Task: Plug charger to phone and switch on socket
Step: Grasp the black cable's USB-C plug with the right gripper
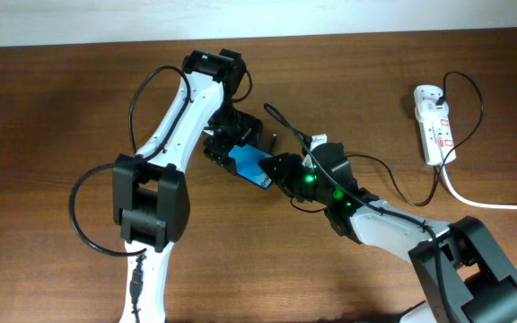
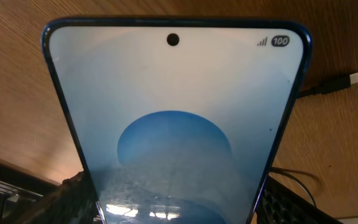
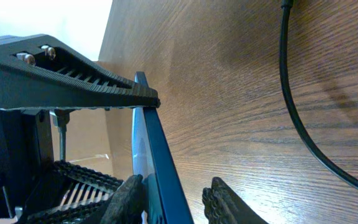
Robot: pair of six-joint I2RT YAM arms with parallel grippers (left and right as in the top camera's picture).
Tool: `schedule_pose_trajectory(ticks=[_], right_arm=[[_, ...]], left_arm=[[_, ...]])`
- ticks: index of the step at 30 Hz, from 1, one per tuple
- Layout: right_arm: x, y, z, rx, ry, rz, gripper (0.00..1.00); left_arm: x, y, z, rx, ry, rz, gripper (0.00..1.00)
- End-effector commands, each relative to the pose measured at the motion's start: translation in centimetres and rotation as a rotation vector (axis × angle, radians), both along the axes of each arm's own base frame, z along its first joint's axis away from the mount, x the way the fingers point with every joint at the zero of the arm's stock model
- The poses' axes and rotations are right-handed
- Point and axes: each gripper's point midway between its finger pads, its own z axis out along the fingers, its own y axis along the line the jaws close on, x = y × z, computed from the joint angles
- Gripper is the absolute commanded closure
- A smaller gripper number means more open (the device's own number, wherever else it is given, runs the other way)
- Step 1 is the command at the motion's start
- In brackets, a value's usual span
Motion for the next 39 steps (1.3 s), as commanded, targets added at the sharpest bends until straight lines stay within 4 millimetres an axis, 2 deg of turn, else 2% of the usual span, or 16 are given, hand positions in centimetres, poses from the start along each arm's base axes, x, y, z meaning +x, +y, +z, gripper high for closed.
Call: schedule_pose_trajectory(ticks=[1, 5, 10, 14, 17, 21, 23, 24, 26, 28, 29, 31, 32, 34, 37, 39], right_arm=[[0.4, 0.2, 0.0, -0.013, -0.022, -0.007, 0.64], [0.3, 0.3, 0.1, -0.009, -0.023, -0.002, 0.68], [0.3, 0.2, 0.1, -0.01, -0.023, -0.003, 0.87], [0.3, 0.2, 0.1, -0.009, -0.023, -0.003, 0.95], [0.7, -0.4, 0.1, -0.008, -0.022, -0.018, 0.96], [1.5, -1.4, 1.0, 0.03, -0.035, -0.015, 0.96], [2.3, -2.7, 1.8, 0.059, -0.051, -0.025, 0.96], [3.3, -4.5, 2.8, 0.067, -0.076, -0.063, 0.96], [4.4, -6.7, 4.9, 0.069, -0.14, -0.114, 0.96], [5.3, -8.9, 7.3, 0.07, -0.199, -0.19, 0.96], [5.8, -10.2, 8.1, 0.09, -0.187, -0.274, 0.96], [6.8, -12.2, 9.0, 0.259, -0.045, -0.501, 0.96], [7.2, -12.5, 9.5, 0.311, -0.026, -0.541, 0.96], [7.8, -12.8, 11.4, 0.437, -0.021, -0.59, 0.96], [8.4, -13.1, 13.4, 0.541, -0.034, -0.623, 0.96], [8.6, -13.3, 13.8, 0.55, -0.046, -0.642, 0.96]], left_arm=[[-0.3, -1.3, 1.0, -0.068, 0.019, 0.018, 1.0], [-0.4, -1.6, 1.1, -0.085, 0.025, 0.021, 1.0], [-0.4, -1.6, 1.1, -0.085, 0.026, 0.021, 1.0], [-0.4, -1.6, 1.1, -0.085, 0.025, 0.021, 0.76], [-0.3, -1.6, 1.1, -0.085, 0.025, 0.021, 0.48], [-0.3, -1.5, 1.1, -0.086, 0.024, 0.021, 0.27], [0.3, -2.3, 1.3, -0.18, -0.062, -0.156, 0.12], [1.5, -4.4, 2.4, -0.396, -0.207, -0.375, 0.01], [2.4, -6.6, 4.1, -0.595, -0.362, -0.545, 0.01], [3.0, -7.9, 5.3, -0.701, -0.446, -0.598, 0.01], [3.3, -8.3, 5.8, -0.739, -0.479, -0.615, 0.01], [4.4, -9.4, 7.1, -0.819, -0.575, -0.645, 0.01], [4.9, -9.9, 7.6, -0.85, -0.613, -0.654, 0.01], [6.1, -11.2, 10.0, -0.974, -0.734, -0.681, 0.0], [8.3, -12.1, 11.5, -0.991, -0.803, -0.623, 0.03], [9.2, -12.4, 12.2, -0.999, -0.809, -0.574, 0.05]])
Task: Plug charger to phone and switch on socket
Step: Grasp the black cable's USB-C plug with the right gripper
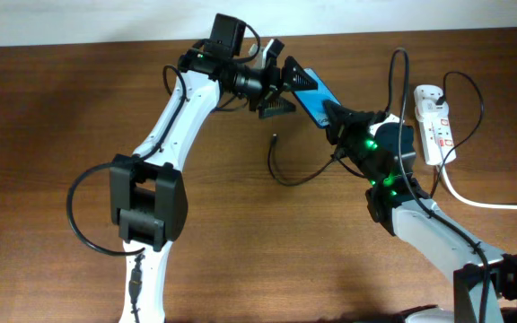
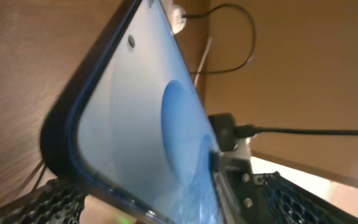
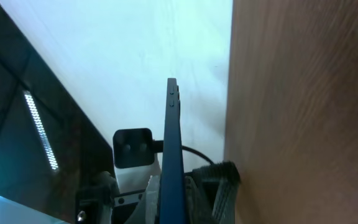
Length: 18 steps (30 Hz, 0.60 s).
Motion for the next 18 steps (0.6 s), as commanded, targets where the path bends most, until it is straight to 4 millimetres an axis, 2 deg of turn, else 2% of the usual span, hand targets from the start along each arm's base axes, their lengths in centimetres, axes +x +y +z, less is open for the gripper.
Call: schedule_pose_trajectory(ticks=[1, 3, 5, 7, 8, 10, 12, 13, 16, 18], right_arm=[[0.9, -1.1, 3.1, 0.047, -0.061, -0.077, 0.96], [1.5, -1.8, 3.8, 0.038, -0.081, -0.168, 0.96], [1.7, -1.3, 4.8, 0.04, -0.104, -0.19, 0.96], [2.0, -0.1, 5.4, 0.043, -0.112, -0.174, 0.96], [2.0, 0.5, 5.3, 0.043, -0.11, -0.163, 0.96], [2.0, 1.3, 4.8, 0.039, -0.098, -0.149, 0.96], [1.8, 2.4, 4.1, 0.042, -0.082, -0.127, 0.96], [1.7, 3.3, 3.5, 0.061, -0.059, -0.112, 0.96], [1.7, 3.4, 3.4, 0.06, -0.056, -0.11, 0.96], [1.7, 3.5, 3.4, 0.061, -0.056, -0.103, 0.96]], left_arm=[[1.0, -0.2, 1.9, -0.052, 0.065, 0.052, 0.05], [2.1, -0.6, 2.9, -0.085, 0.096, 0.095, 0.07], [2.6, -0.8, 3.6, -0.105, 0.142, 0.127, 0.14], [2.8, -0.8, 3.8, -0.111, 0.196, 0.152, 0.37], [2.8, -0.8, 3.8, -0.11, 0.207, 0.156, 0.46], [2.8, -0.8, 3.8, -0.11, 0.208, 0.155, 0.5], [3.1, -0.9, 4.2, -0.125, 0.173, 0.153, 0.67], [3.7, -1.1, 5.1, -0.152, 0.111, 0.146, 0.74], [4.3, -1.1, 5.2, -0.152, 0.078, 0.166, 0.75], [4.6, -1.0, 5.1, -0.143, 0.072, 0.183, 0.88]])
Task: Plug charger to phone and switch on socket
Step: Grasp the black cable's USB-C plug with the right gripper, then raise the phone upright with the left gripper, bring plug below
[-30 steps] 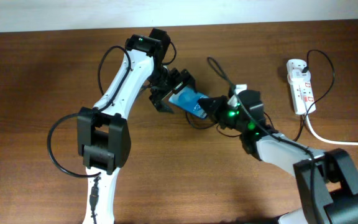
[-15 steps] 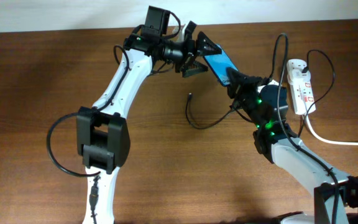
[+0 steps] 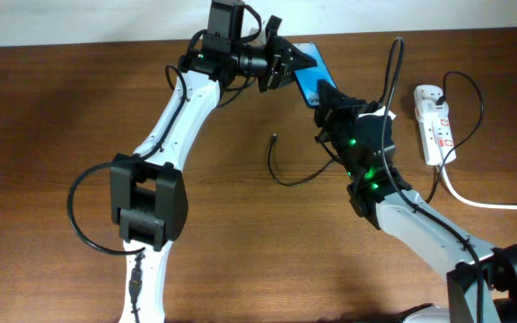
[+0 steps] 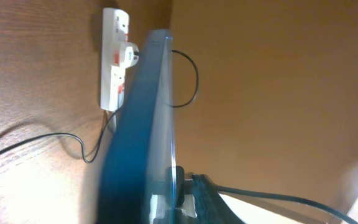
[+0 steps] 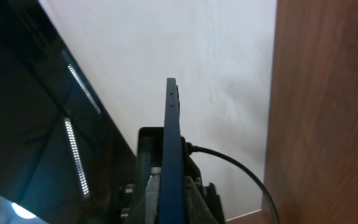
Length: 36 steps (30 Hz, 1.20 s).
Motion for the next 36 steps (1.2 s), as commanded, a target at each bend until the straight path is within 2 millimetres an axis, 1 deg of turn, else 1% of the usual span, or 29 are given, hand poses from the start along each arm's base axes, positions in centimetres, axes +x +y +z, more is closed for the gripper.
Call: schedule_pose_trajectory(ticks=[1, 2, 5, 6, 8, 9, 10, 11, 12, 13, 14, 15, 16, 18, 19, 20, 21, 22, 23, 24, 25, 26, 27, 30, 32, 33, 34, 35, 36], right_arm=[[-0.3, 1.7, -0.1, 0.006, 0.007, 0.057, 0.96], [-0.3, 1.7, -0.1, 0.006, 0.007, 0.057, 0.96], [-0.3, 1.7, -0.1, 0.007, 0.007, 0.058, 0.95], [-0.3, 1.7, -0.1, 0.006, 0.007, 0.057, 0.89], [-0.3, 1.7, -0.1, 0.006, 0.007, 0.057, 0.8], [-0.3, 1.7, -0.1, 0.006, 0.007, 0.057, 0.74], [-0.3, 1.7, -0.1, 0.006, 0.008, 0.056, 0.61], [-0.3, 1.7, -0.3, 0.004, 0.012, 0.056, 0.43], [-0.3, 1.7, -0.6, -0.005, 0.024, 0.057, 0.32], [-0.5, 1.7, -1.7, -0.037, 0.062, 0.062, 0.15], [-0.5, 1.6, -2.1, -0.068, 0.067, 0.066, 0.09], [-0.7, 1.7, -2.7, -0.169, 0.058, 0.085, 0.02], [-0.8, 1.9, -2.8, -0.217, 0.047, 0.111, 0.02], [-1.5, 2.8, -4.2, -0.313, 0.064, 0.192, 0.02], [-1.8, 3.1, -4.5, -0.364, 0.055, 0.228, 0.02], [-2.3, 4.1, -4.5, -0.455, 0.004, 0.315, 0.02], [-3.0, 5.2, -4.5, -0.492, -0.031, 0.396, 0.02], [-3.6, 6.1, -4.9, -0.564, -0.029, 0.502, 0.02], [-3.9, 6.1, -5.4, -0.634, 0.021, 0.559, 0.02], [-3.8, 5.2, -5.0, -0.819, 0.085, 0.628, 0.02], [-3.7, 4.7, -4.4, -0.889, 0.111, 0.642, 0.02], [-3.5, 4.0, -3.5, -0.979, 0.144, 0.658, 0.02], [-3.2, 4.1, -3.1, -1.039, 0.14, 0.698, 0.02], [-2.7, 4.9, -5.2, -1.09, 0.18, 0.804, 0.02], [-2.6, 6.3, -8.9, -1.138, 0.236, 0.963, 0.02], [-2.8, 7.4, -10.9, -1.132, 0.27, 1.06, 0.02], [-2.7, 8.3, -12.7, -1.096, 0.298, 1.111, 0.02], [-2.5, 8.9, -14.8, -1.036, 0.35, 1.115, 0.02], [-2.2, 8.9, -15.8, -0.994, 0.399, 1.091, 0.02]], left_arm=[[0.9, 0.4, 0.7, 0.008, -0.045, 0.037, 0.92], [0.9, 0.4, 0.7, 0.008, -0.045, 0.037, 0.99], [1.0, 0.4, 0.6, 0.012, -0.046, 0.043, 1.0], [1.0, 0.4, 0.6, 0.011, -0.046, 0.042, 1.0], [1.0, 0.4, 0.6, 0.011, -0.046, 0.042, 1.0], [1.0, 0.4, 0.6, 0.012, -0.047, 0.043, 1.0], [1.1, 0.4, 0.6, 0.012, -0.047, 0.044, 1.0], [1.2, 0.6, 0.6, 0.017, -0.051, 0.052, 1.0], [1.5, 1.0, 0.5, 0.019, -0.057, 0.061, 1.0], [2.2, 2.0, 0.5, 0.021, -0.074, 0.075, 1.0], [2.6, 2.8, 0.5, 0.024, -0.091, 0.085, 1.0], [3.4, 4.8, 0.1, 0.041, -0.097, 0.107, 1.0], [3.8, 6.0, -0.2, 0.053, -0.112, 0.116, 1.0], [4.4, 11.1, -2.3, 0.123, -0.103, 0.148, 1.0], [4.4, 13.1, -3.1, 0.147, -0.086, 0.161, 1.0], [4.2, 15.4, -3.8, 0.17, -0.071, 0.174, 1.0], [4.0, 18.6, -4.4, 0.186, -0.071, 0.187, 1.0], [4.0, 21.5, -3.6, 0.138, -0.119, 0.186, 1.0], [4.1, 23.6, -2.8, 0.09, -0.131, 0.201, 1.0], [4.1, 25.9, -2.0, 0.04, -0.131, 0.226, 1.0], [4.0, 27.1, -2.0, 0.032, -0.11, 0.246, 1.0], [3.7, 27.7, -2.2, 0.031, -0.078, 0.259, 1.0], [3.4, 27.8, -2.3, 0.033, -0.074, 0.253, 1.0], [3.3, 27.0, -2.4, 0.036, -0.079, 0.237, 1.0], [3.2, 26.4, -2.4, 0.04, -0.103, 0.218, 1.0], [3.2, 26.4, -2.4, 0.041, -0.104, 0.218, 1.0], [3.2, 26.4, -2.4, 0.041, -0.104, 0.22, 1.0], [3.2, 26.4, -2.3, 0.036, -0.104, 0.218, 1.0], [3.2, 26.3, -2.1, 0.022, -0.108, 0.212, 1.0]])
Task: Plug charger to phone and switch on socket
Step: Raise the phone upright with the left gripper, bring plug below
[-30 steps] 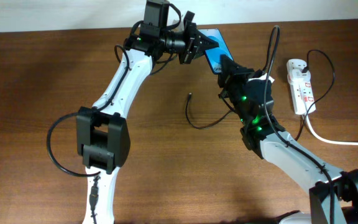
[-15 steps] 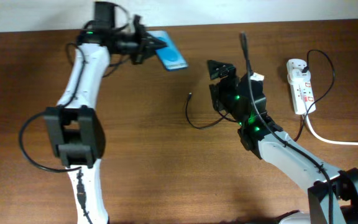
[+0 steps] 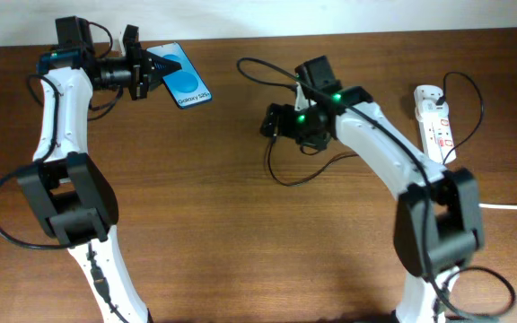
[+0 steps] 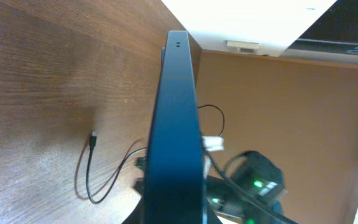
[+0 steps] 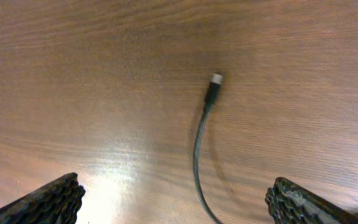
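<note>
The blue phone (image 3: pixel 182 76) is held off the table at the back left, and my left gripper (image 3: pixel 149 71) is shut on one end of it. The left wrist view shows the phone (image 4: pixel 180 118) edge-on. The black charger cable loops across the table's middle (image 3: pixel 287 178), its loose plug (image 5: pixel 214 81) lying on the wood. My right gripper (image 3: pixel 275 123) hovers over that plug, open, with one dark finger (image 5: pixel 50 199) on each side of the cable (image 5: pixel 196 155) and touching nothing. The white socket strip (image 3: pixel 434 122) lies at the right.
A thick white lead (image 3: pixel 492 205) runs off the right edge from the strip. A thin black wire (image 3: pixel 469 99) arcs beside the strip. My right arm (image 4: pixel 257 186), with green lights, shows past the phone in the left wrist view.
The right gripper has let go of the phone and now stands open, low over the cable plug. The left gripper has moved the phone from the back middle to the back left.
First the phone was low at the table's middle, the left gripper shut on it and the right fingers astride its edge. Then both grippers held it raised at the back, near the strip. Now the left holds it alone, and the right is over the plug.
</note>
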Robot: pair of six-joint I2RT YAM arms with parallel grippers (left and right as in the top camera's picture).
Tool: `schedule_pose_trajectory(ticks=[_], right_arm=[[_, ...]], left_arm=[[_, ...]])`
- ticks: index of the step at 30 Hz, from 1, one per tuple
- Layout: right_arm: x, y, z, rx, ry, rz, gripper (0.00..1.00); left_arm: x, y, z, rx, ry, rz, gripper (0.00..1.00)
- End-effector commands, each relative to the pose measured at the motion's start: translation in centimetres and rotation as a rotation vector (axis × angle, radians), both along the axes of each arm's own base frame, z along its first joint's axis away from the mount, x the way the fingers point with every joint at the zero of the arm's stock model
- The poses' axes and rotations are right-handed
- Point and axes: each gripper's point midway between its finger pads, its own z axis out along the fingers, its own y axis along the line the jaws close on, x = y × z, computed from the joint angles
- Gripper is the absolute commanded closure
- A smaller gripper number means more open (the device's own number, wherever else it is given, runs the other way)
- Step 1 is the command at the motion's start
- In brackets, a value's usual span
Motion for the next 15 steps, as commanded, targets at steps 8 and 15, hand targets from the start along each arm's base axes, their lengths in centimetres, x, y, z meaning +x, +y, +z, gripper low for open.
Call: schedule_pose_trajectory(ticks=[8, 15], right_arm=[[0.7, 1.9, -5.0, -0.02, 0.047, 0.0, 0.5], [1.4, 1.4, -6.0, -0.046, 0.05, -0.071, 0.72]], left_arm=[[-0.3, -0.4, 1.7, -0.053, -0.055, -0.037, 1.0], [-0.3, -0.4, 1.7, -0.054, -0.054, -0.037, 1.0]])
